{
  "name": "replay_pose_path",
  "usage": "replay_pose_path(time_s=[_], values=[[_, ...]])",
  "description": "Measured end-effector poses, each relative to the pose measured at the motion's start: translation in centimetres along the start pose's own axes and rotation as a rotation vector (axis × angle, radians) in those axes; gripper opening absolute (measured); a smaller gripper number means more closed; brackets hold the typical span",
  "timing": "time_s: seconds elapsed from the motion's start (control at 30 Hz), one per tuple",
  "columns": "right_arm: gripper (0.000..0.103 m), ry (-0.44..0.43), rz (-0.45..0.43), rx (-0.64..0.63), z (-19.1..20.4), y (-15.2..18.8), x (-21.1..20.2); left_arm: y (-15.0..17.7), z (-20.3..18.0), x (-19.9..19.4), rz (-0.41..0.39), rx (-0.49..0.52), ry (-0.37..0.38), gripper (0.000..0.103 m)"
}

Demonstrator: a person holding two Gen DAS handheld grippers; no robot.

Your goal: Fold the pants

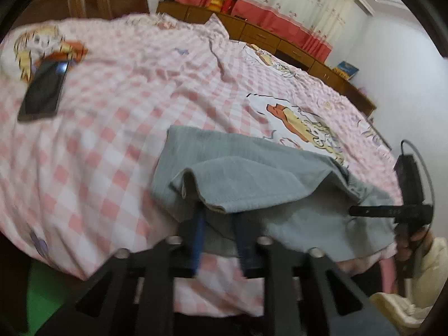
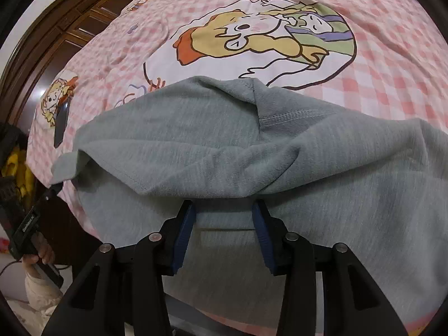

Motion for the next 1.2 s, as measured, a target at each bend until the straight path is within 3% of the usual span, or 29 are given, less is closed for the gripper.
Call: replay_pose_path(time_s=[0.13, 0.23, 0.37, 0.43, 0.57, 0.83, 0.93, 1.0, 1.03, 1.2], values=[[0.044, 0.054, -0.002, -0.011, 0.8, -0.2, -1.4, -0.2, -0.3, 0.7, -0.020, 0.007, -0.026, 0.041], [0.044, 0.087, -0.066, -0.045, 2.0, -1.1, -4.2, -0.6, 0.1, 1.1, -0.039, -0.005, -0.034, 0.051], [0.045, 0.173, -0.146, -0.074, 2.5, -3.7, -6.4, -1.0, 0.7, 1.6, -0.079, -0.002, -0.053, 0.053], [0.045, 0.220, -0.115, -0.073, 2.2, -4.9, -5.1, -1.0, 0.9, 1.7, -0.083, -0.018, -0.039, 0.053], [0.044, 0.308, 0.026, -0.085, 1.0, -5.3, -0.6, -1.1, 1.2, 1.7, -0.098, -0.057, -0.009, 0.053], [0.044, 0.371, 0.027, -0.016, 0.0, -5.8, 1.0, -2.1, 1.3, 1.9, -0.137, -0.086, 0.046, 0.053], [0.035, 0.383, 0.018, -0.011, -0.5, -5.5, 2.0, -2.4, 1.5, 2.3, -0.139, -0.112, 0.061, 0.053], [0.018, 0.394, -0.003, -0.011, -0.5, -5.3, 1.5, -2.5, 1.4, 2.5, -0.142, -0.109, 0.064, 0.053], [0.014, 0.399, -0.013, -0.012, -0.4, -5.2, 1.1, -2.6, 1.3, 2.6, -0.146, -0.102, 0.068, 0.053], [0.009, 0.366, -0.091, -0.015, -0.1, -5.2, -1.6, -3.2, 0.9, 3.2, -0.159, -0.064, 0.070, 0.056]])
Point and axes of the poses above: each gripper's, at about its wrist camera, not at the fingertips, and x roughly the way its jaws point, z to its left, y to its underside, the point moved 2 cm from there along x, roughly the way its jaws point, and after that the axes turned 4 degrees about -x, right-handed, at the moved point
